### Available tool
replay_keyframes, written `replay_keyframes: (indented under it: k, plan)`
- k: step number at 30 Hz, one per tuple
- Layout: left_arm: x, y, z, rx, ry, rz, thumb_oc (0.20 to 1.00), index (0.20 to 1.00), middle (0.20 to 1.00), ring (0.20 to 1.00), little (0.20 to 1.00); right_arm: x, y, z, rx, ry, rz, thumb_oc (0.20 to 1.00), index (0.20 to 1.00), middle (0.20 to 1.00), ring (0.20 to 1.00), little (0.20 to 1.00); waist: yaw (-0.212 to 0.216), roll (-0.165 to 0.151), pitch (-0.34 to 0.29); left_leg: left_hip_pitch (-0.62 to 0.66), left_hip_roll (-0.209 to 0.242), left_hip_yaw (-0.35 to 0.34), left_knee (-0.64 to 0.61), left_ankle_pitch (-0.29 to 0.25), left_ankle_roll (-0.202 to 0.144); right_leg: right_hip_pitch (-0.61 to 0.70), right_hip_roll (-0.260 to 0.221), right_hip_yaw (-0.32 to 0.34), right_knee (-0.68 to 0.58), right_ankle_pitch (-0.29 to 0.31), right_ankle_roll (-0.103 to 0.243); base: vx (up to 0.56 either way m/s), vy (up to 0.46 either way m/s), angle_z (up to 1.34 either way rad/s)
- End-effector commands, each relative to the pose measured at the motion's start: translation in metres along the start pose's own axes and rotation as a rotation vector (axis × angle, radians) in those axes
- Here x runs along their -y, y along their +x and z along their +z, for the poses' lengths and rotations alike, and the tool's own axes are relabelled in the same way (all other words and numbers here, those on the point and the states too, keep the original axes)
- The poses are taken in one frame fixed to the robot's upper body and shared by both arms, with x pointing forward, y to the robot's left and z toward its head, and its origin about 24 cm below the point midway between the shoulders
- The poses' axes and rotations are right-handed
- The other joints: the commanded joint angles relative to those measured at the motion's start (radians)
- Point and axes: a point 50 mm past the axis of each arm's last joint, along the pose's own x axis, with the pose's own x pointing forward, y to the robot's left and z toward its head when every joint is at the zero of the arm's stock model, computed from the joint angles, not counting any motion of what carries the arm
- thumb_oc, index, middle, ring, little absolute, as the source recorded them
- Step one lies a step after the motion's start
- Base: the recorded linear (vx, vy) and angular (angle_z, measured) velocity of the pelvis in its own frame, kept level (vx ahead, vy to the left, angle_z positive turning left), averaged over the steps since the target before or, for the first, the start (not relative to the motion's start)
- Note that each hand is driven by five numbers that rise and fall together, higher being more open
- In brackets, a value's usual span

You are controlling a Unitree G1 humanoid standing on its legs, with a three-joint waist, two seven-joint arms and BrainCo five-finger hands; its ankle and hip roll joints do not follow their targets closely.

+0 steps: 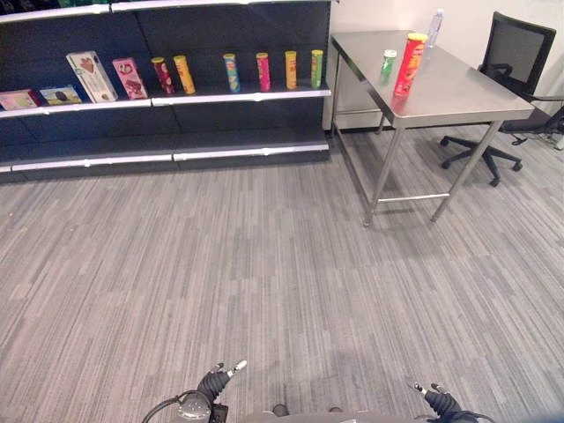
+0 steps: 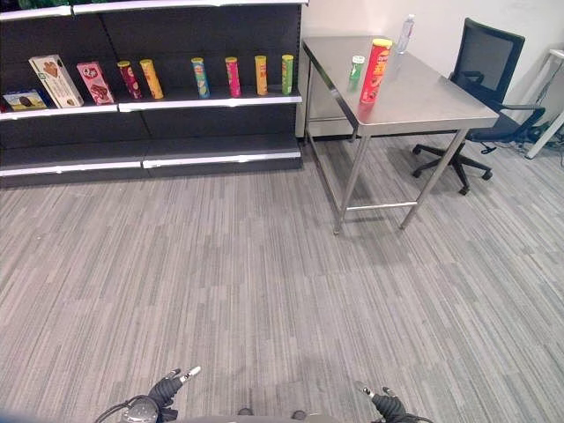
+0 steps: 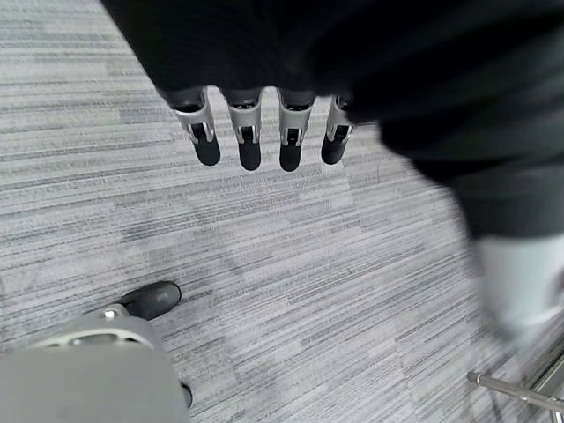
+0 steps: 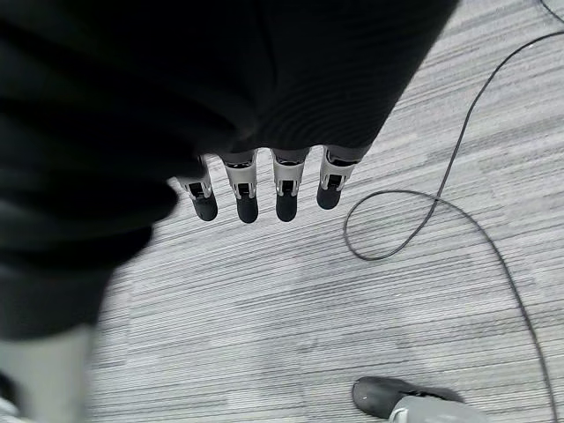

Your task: Put the goods on the table back onto the shelves and tidy them up.

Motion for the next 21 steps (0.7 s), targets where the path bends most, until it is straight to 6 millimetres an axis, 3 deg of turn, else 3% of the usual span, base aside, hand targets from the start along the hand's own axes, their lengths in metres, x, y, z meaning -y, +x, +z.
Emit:
replay_keyframes:
  k: [1, 21]
  plan:
    - [-0.009, 0.005, 0.026, 0.087, 0.009, 0.011, 1.000, 1.000, 1.000, 1.000, 1.000, 0.010, 0.004, 0.017, 0.052, 0.003, -0.031, 1.000, 1.000, 1.000, 1.000, 1.000, 0.004, 0.000, 0.026, 0.057, 0.057, 0.006, 0.018, -0.075, -0.115, 0.037, -0.100, 0.023, -0.065, -0.014, 0.177, 0.00, 0.000, 0.00]
    - [-0.008, 0.005, 0.018, 0.046, 0.057, 0.018, 1.000, 1.000, 1.000, 1.000, 1.000, 0.009, 0.003, 0.011, 0.021, -0.010, -0.034, 1.000, 1.000, 1.000, 1.000, 1.000, 0.007, 0.004, 0.023, 0.056, 0.055, 0.002, 0.021, -0.078, -0.114, 0.033, -0.102, 0.017, -0.060, -0.018, 0.177, 0.00, 0.000, 0.00]
